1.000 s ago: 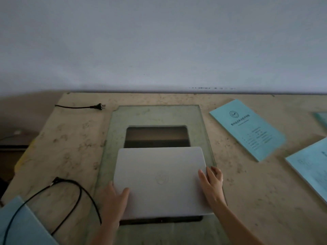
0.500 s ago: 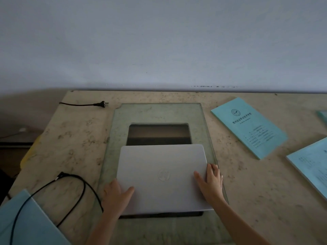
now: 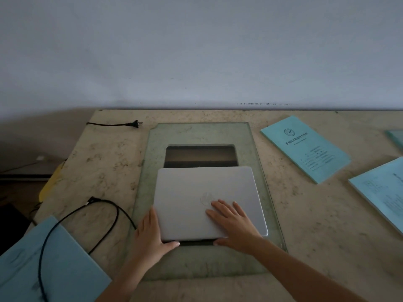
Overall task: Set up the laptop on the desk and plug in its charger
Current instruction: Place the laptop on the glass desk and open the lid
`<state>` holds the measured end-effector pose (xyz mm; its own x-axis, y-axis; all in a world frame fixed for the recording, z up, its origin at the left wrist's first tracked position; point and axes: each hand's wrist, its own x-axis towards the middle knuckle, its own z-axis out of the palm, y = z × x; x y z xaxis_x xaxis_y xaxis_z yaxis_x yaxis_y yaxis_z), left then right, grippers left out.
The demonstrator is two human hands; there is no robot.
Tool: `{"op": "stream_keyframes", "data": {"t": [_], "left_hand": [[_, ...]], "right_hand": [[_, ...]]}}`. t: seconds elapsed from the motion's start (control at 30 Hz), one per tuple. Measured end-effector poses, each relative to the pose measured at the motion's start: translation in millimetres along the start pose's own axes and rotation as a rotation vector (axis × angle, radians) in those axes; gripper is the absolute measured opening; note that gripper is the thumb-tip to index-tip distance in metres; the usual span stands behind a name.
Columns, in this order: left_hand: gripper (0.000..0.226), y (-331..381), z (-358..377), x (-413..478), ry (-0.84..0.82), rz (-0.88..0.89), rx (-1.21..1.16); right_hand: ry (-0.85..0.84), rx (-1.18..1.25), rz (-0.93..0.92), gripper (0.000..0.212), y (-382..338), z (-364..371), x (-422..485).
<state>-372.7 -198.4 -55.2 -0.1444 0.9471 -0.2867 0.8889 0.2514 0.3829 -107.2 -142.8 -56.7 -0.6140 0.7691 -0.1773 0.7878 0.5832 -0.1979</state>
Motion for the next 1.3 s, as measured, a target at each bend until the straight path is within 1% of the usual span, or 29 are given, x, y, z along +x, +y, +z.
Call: {"op": "stream_keyframes", "data": {"t": [0.13, 0.27, 0.4, 0.43, 0.57, 0.67, 0.73, 0.83, 0.9, 1.0, 1.1, 1.17, 1.3], "left_hand": [[0.127, -9, 2, -3, 0.063, 0.070, -0.049], [0.118, -22, 1, -5, 0.074, 0.169, -0.135], [0.109, -26, -4, -3, 0.094, 0.204, -0.258], [0.107, -27, -4, -2, 0.098, 0.197, -0.292], [0.101, -32, -5, 2, 0.141, 0.173, -0.353], [0.102, -38, -8, 6, 0.118, 0.161, -0.305], [0.107, -41, -7, 10, 0.104, 0.152, -0.265], [0.118, -42, -6, 16, 0.049, 0.127, -0.158], [0.121, -42, -8, 20, -0.019, 0.106, -0.088], [0.122, -39, -13, 26, -0.082, 0.104, -0.028], [0.123, -33, -19, 34, -0.167, 0.110, 0.064], [0.125, -28, -24, 41, -0.222, 0.104, 0.100], [0.135, -19, -33, 52, -0.277, 0.128, 0.234]], "right_hand": [[0.006, -0.014, 0.002, 0.085, -1, -3, -2], [0.041, -0.012, 0.019, 0.080, -2, -5, -7], [0.091, 0.007, 0.014, 0.073, -8, -12, -12], [0.134, 0.005, 0.007, 0.070, -10, -15, -15], [0.445, -0.037, -0.008, 0.053, -16, -18, -24], [0.553, 0.002, 0.006, 0.042, -17, -24, -25], [0.612, 0.030, -0.009, 0.035, -18, -39, -24], [0.712, 0.065, -0.009, 0.028, -18, -80, -11], [0.758, 0.079, 0.063, 0.022, -17, -113, 6], [0.790, 0.125, 0.217, 0.016, -12, -148, 34], [0.819, 0.277, 0.340, 0.015, -10, -170, 61], [0.842, 0.364, 0.381, 0.011, -7, -181, 76], [0.826, 0.383, 0.408, 0.008, 1, -194, 99]]}}
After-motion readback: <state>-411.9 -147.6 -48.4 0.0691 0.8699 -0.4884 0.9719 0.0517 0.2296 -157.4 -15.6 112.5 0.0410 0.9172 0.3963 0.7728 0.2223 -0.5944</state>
